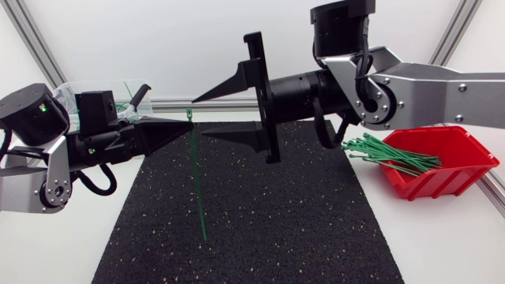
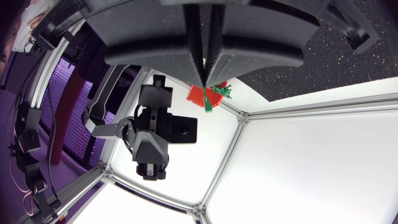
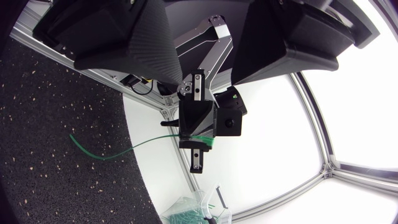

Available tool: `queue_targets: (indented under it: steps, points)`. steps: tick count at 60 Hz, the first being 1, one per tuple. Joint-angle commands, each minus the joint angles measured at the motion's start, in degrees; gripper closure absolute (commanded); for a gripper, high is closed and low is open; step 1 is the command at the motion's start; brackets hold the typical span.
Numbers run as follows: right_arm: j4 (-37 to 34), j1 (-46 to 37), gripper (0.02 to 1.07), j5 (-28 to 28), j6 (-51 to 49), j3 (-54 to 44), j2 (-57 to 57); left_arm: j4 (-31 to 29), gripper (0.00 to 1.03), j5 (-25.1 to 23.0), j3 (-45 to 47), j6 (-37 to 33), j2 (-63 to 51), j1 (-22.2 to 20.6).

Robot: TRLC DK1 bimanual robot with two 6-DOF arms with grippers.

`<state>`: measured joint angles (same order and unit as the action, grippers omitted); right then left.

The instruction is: Take a green cable tie from the red box, thread the tail through the head to close it, then place it in the transparent bin on the left.

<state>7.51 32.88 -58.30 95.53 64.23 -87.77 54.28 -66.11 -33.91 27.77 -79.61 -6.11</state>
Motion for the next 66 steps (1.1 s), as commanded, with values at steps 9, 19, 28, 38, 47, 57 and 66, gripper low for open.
queue_targets:
  steps: [9, 19, 28, 38, 47, 57, 66]
  points:
    - [-2.9, -0.5, 0.46, 0.0, -6.7, 1.3, -3.7, 0.6, 1.0, -1.1, -2.3, -1.8, -2.0, 0.0]
    - [-26.8, -0.6, 0.4, 1.8, -31.4, 9.2, -9.4, 0.4, 1.0, -1.6, -4.6, -1.9, -5.7, 0.6]
    - [-34.2, 1.0, 0.38, 10.2, -44.7, 10.7, -10.4, 0.3, 1.0, -2.0, -6.5, -0.2, -7.4, 1.9]
    - [-38.4, 2.6, 0.39, 17.5, -58.5, 11.4, -10.6, 0.2, 1.0, -3.4, -8.1, 2.6, -8.1, 2.4]
    - [-39.0, 4.3, 0.38, 25.1, -71.5, 11.3, -11.5, -0.1, 1.0, -4.9, -10.3, 6.0, -10.1, 3.4]
    - [-39.7, 7.0, 0.39, 34.0, -83.6, 11.1, -11.5, -0.9, 1.0, -6.1, -12.5, 8.0, -12.8, 4.0]
    - [-40.6, 8.8, 0.39, 44.7, -94.8, 11.0, -11.5, -2.4, 1.0, -7.9, -15.5, 10.6, -15.9, 4.4]
